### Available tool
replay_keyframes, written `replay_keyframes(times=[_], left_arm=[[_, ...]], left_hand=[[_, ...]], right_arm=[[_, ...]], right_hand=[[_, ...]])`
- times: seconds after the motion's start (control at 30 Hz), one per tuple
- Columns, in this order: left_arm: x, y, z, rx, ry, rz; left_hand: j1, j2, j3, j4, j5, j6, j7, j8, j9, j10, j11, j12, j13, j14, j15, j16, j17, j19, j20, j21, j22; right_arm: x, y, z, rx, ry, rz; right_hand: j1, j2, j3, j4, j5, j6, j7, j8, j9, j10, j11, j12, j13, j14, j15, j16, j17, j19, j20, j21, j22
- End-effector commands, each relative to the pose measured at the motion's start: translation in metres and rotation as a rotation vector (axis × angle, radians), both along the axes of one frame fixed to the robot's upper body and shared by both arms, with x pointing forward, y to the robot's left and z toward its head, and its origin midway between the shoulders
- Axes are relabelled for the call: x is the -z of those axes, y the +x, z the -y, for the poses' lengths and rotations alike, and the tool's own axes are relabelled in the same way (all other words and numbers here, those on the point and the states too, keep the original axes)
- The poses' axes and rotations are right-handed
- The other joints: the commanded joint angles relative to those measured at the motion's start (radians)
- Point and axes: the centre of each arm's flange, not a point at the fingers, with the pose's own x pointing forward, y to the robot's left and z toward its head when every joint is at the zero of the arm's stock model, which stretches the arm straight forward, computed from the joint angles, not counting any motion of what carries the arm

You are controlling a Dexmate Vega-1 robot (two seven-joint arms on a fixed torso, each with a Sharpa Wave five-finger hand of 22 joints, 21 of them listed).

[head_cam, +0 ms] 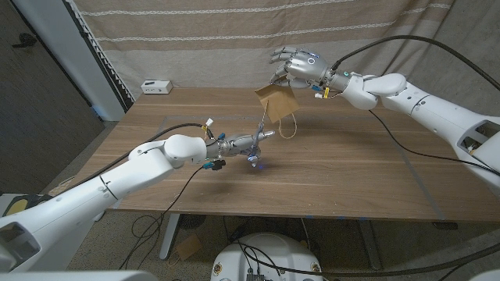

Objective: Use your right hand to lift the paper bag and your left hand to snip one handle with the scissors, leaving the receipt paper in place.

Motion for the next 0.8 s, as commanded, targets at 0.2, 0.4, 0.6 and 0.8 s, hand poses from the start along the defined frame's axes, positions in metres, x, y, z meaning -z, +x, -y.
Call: replay_keyframes(times=[0.2,0.4,0.6,0.8], left_arm=[[0.0044,-0.0007,0.0141,0.050,0.040,-0.027],[0.0063,-0.0007,0.0137,0.051,0.044,-0.036],[0.0060,0.0015,0.0157,0.054,0.041,-0.028],[0.0052,0.0023,0.0138,0.049,0.026,-0.024]], left_hand=[[0.002,0.000,-0.037,-0.011,-0.002,0.076,0.084,0.132,-0.003,0.028,-0.021,0.010,0.008,0.003,-0.077,0.009,-0.003,0.006,0.001,0.000,0.001],[-0.001,0.000,-0.037,-0.009,-0.002,0.077,0.084,0.132,-0.004,0.029,-0.021,0.013,0.008,0.004,-0.077,0.010,-0.005,0.005,0.003,0.001,0.004],[0.016,0.024,-0.023,-0.009,0.007,0.082,0.084,0.143,0.006,0.034,-0.022,0.013,0.003,0.004,-0.077,0.015,-0.007,0.005,0.002,0.002,0.003],[0.028,0.027,-0.023,-0.010,0.013,0.076,0.084,0.141,0.004,0.033,-0.020,0.017,0.006,0.002,-0.076,0.018,-0.009,0.004,0.003,0.002,0.004]], right_arm=[[0.0005,-0.0076,-0.0151,-0.060,-0.079,0.034],[0.0012,-0.0090,-0.0177,-0.071,-0.096,0.036],[0.0034,-0.0101,-0.0199,-0.077,-0.103,0.032],[0.0077,-0.0122,-0.0195,-0.079,-0.112,0.029]], right_hand=[[0.006,0.011,0.004,0.007,-0.008,-0.004,0.001,-0.002,0.018,-0.014,-0.003,0.007,0.059,-0.004,-0.185,-0.005,0.003,-0.015,-0.123,0.005,0.003],[0.006,0.014,0.007,0.010,-0.011,-0.005,0.001,0.001,0.026,-0.021,-0.004,0.006,0.061,-0.008,-0.186,-0.007,0.003,-0.014,-0.123,0.008,0.003],[0.008,0.014,0.010,0.011,-0.012,-0.007,0.001,0.001,0.029,-0.023,-0.005,0.006,0.062,-0.008,-0.186,-0.007,0.004,-0.011,-0.124,0.011,0.003],[0.006,0.013,0.011,0.014,-0.015,-0.011,0.001,-0.001,0.030,-0.022,-0.004,0.007,0.061,-0.009,-0.186,-0.007,0.004,-0.006,-0.128,0.015,0.003]])
